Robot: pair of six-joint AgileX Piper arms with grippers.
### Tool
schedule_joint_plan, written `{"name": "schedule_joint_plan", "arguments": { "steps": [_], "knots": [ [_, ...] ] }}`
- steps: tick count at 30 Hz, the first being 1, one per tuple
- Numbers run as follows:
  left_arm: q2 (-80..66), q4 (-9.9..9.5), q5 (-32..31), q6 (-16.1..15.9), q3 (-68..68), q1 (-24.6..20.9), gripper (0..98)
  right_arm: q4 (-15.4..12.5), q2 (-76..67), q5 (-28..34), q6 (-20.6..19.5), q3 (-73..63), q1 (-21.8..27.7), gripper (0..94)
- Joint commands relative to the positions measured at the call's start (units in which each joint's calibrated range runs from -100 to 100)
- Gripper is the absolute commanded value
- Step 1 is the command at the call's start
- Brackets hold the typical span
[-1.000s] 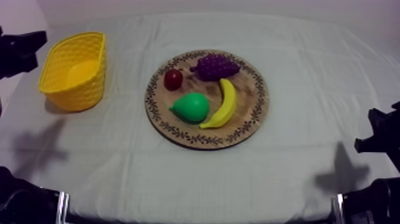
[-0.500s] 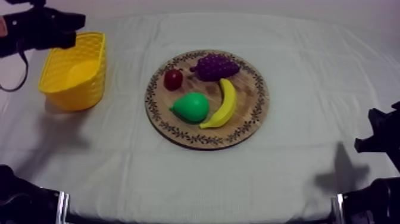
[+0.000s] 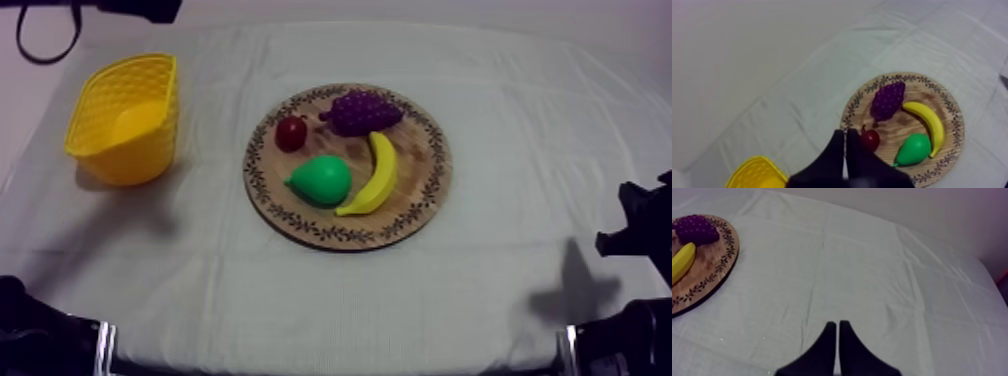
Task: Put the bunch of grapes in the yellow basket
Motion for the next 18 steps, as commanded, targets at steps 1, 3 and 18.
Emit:
{"name": "schedule_joint_plan", "arguments": {
  "steps": [1, 3, 18],
  "knots": [
    [3.02, 1.28, 2.63, -2.17, -5.68, -0.06, 0.0, 0.0, -0.02, 0.02, 0.0, 0.04, 0.02, 0.2],
    [5.54, 2.83, 4.86, -3.6, -9.1, -0.58, 0.0, 0.0, -0.02, 0.02, 0.0, 0.04, 0.02, 0.2],
    [23.96, 11.19, 11.19, -11.96, -20.81, -5.24, 0.0, 0.0, -0.02, 0.02, 0.0, 0.04, 0.02, 0.2]
  ]
}}
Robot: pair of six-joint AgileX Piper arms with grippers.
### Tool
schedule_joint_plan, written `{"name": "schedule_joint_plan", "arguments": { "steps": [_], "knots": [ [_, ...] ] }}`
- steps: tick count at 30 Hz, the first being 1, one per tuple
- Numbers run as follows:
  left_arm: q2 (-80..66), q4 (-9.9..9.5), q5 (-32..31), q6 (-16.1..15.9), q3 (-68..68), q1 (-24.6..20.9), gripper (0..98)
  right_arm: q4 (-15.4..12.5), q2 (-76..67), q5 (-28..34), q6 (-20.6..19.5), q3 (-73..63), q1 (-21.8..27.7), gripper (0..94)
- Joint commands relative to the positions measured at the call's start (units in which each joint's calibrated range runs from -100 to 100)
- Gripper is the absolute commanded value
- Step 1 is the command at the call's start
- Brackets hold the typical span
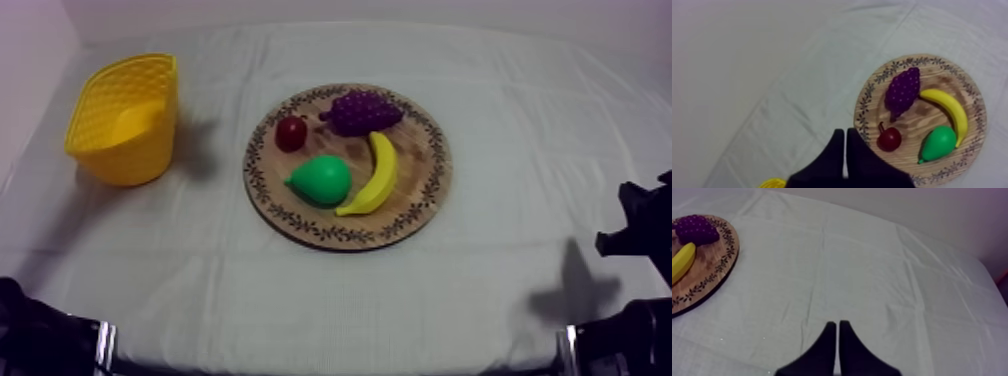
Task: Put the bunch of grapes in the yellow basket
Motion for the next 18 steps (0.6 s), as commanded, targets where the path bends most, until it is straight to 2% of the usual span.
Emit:
{"name": "schedule_joint_plan", "arguments": {
  "steps": [1, 5, 11, 18],
  "knots": [
    [2.79, 0.07, 0.29, -0.46, -0.68, 0.06, 0.0, 0.0, -0.02, 0.02, 0.0, 0.04, 0.02, 0.2],
    [5.19, 0.01, 0.2, -1.55, -1.27, 0.95, 0.0, 0.0, -0.02, 0.02, 0.0, 0.04, 0.02, 0.2],
    [7.36, -1.89, 0.41, -1.95, -2.27, 3.8, 0.0, 0.0, -0.02, 0.02, 0.0, 0.04, 0.02, 0.2],
    [9.61, -2.43, 2.56, -2.39, -5.01, 6.2, 0.0, 0.0, -0.02, 0.02, 0.0, 0.04, 0.02, 0.2]
  ]
}}
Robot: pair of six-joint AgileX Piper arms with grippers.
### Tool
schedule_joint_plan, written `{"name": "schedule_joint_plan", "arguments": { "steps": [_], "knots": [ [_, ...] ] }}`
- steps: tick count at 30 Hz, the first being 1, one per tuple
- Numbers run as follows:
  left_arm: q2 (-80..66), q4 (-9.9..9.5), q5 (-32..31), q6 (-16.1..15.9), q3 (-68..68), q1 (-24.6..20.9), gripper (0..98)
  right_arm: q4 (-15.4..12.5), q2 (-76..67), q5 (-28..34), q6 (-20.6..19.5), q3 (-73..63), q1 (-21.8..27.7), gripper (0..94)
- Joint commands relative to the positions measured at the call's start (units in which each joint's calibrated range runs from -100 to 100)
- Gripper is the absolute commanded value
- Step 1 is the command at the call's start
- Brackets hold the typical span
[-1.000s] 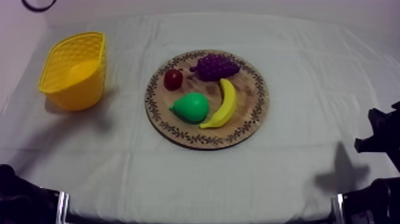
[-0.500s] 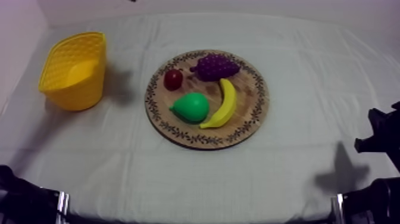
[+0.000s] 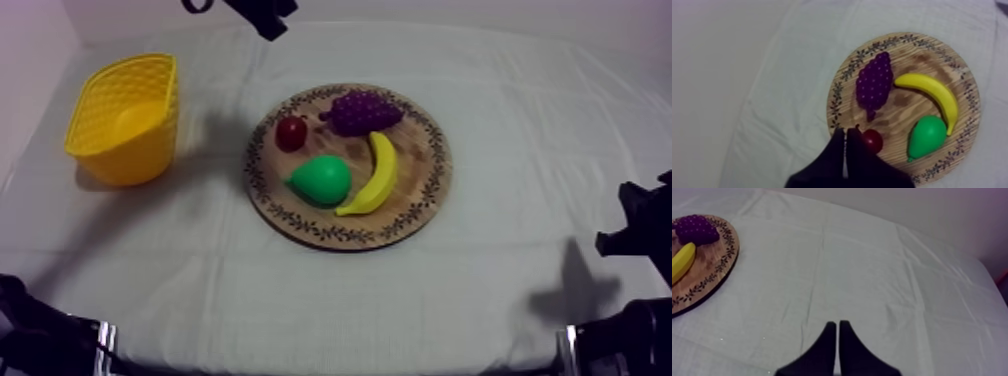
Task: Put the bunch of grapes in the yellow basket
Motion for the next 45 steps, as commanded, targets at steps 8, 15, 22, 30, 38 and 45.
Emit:
{"name": "schedule_joint_plan", "arguments": {
  "steps": [8, 15, 22, 30, 38, 45],
  "knots": [
    [1.65, -0.1, 0.96, -0.23, -0.5, 0.74, 0.0, 0.0, -0.02, 0.02, 0.01, 0.04, 0.02, 0.2],
    [1.16, -0.26, 0.0, -0.49, 1.38, 0.44, 10.3, 0.0, -0.02, 0.02, 0.01, 0.04, 0.02, 0.2],
    [-0.05, -1.37, -1.08, -1.7, 5.73, 0.29, 74.9, 0.0, -0.02, 0.02, 0.01, 0.04, 0.02, 0.2],
    [-1.14, -3.25, -3.6, 0.28, 9.94, 0.47, 92.2, 0.0, -0.02, 0.02, 0.01, 0.04, 0.02, 0.2],
    [-1.22, -3.47, -4.64, 0.72, 11.08, 0.97, 95.2, 0.0, -0.02, 0.02, 0.01, 0.04, 0.02, 0.2],
    [0.55, -3.49, -5.9, 0.9, 11.07, 1.5, 95.3, 0.0, -0.02, 0.02, 0.01, 0.04, 0.02, 0.2]
  ]
}}
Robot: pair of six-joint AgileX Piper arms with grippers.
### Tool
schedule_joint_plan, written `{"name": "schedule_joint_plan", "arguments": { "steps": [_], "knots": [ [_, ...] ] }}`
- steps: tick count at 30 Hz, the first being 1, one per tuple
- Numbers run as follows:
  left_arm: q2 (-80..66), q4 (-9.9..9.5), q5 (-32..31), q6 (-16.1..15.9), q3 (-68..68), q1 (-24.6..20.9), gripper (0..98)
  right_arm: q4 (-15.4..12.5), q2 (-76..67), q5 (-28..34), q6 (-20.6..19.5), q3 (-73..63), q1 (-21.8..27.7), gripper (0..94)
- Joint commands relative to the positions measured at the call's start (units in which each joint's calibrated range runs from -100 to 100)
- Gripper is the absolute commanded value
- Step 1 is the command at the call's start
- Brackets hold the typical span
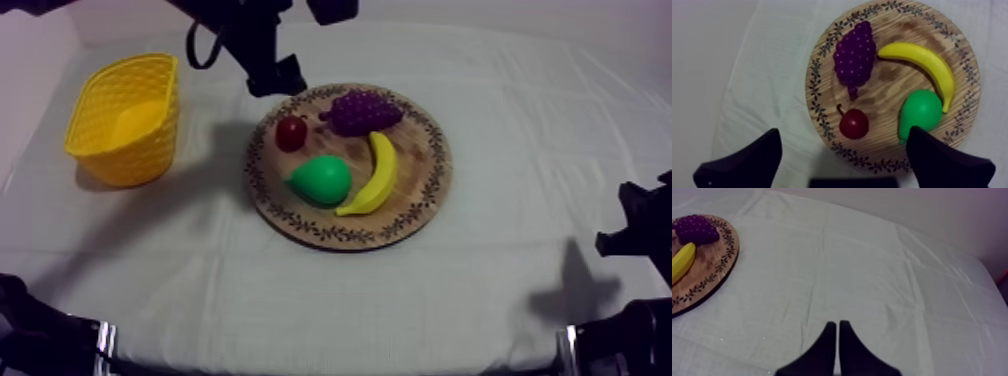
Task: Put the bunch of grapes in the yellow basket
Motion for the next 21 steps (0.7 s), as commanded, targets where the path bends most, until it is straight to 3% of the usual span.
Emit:
{"name": "schedule_joint_plan", "arguments": {
  "steps": [1, 14, 21],
  "knots": [
    [1.02, -0.02, -0.55, 0.03, -0.1, 0.03, 95.2, 0.0, -0.02, 0.02, 0.01, 0.04, 0.02, 0.2],
    [12.39, 0.16, -3.95, 0.43, -6.97, 1.23, 94.0, 0.0, -0.02, 0.02, 0.01, 0.04, 0.02, 0.2],
    [20.28, 2.19, -2.75, -2.31, -14.04, 1.23, 95.5, 0.0, -0.02, 0.02, 0.01, 0.04, 0.02, 0.2]
  ]
}}
